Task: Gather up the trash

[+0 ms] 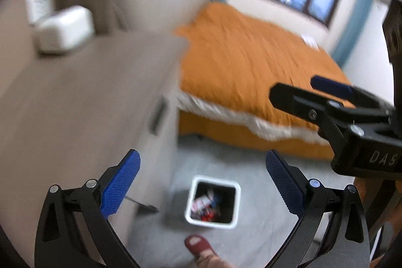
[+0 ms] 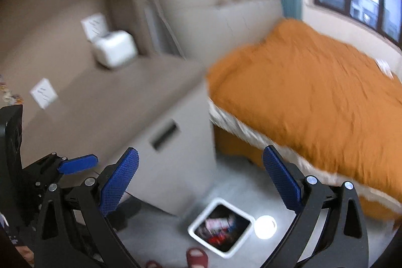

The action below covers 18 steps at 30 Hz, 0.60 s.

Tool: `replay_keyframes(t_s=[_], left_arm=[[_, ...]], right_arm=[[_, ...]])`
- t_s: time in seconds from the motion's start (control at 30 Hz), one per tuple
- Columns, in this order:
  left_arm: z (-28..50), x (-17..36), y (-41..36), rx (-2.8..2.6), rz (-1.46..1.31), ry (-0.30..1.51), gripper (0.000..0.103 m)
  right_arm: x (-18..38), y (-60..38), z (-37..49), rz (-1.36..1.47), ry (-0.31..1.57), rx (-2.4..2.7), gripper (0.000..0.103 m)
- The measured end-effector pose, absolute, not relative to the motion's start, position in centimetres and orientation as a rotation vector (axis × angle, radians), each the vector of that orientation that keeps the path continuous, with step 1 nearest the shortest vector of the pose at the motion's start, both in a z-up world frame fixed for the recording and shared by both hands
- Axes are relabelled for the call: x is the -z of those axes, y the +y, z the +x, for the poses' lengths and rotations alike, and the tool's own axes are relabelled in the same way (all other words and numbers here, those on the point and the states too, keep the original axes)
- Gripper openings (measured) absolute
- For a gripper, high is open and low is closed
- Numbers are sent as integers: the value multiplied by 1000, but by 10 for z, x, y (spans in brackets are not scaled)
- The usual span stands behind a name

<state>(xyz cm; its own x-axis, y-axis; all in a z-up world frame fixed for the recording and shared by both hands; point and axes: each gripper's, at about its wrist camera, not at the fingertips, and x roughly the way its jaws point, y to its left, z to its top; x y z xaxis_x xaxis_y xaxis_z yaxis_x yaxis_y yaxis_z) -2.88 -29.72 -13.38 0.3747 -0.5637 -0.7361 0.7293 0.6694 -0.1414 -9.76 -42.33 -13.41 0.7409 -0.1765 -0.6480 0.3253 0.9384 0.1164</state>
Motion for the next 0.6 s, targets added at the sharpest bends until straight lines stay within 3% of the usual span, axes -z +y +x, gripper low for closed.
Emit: replay_keyframes(t_s=[0.33,0.6], left_arm=[[5,53,-177,507,79,666,98],[32,40,-88,267,-18,637,98]], right_arm=[[61,-332,-44,123,543,34,98],[32,-254,1,-8,529,-42,98]])
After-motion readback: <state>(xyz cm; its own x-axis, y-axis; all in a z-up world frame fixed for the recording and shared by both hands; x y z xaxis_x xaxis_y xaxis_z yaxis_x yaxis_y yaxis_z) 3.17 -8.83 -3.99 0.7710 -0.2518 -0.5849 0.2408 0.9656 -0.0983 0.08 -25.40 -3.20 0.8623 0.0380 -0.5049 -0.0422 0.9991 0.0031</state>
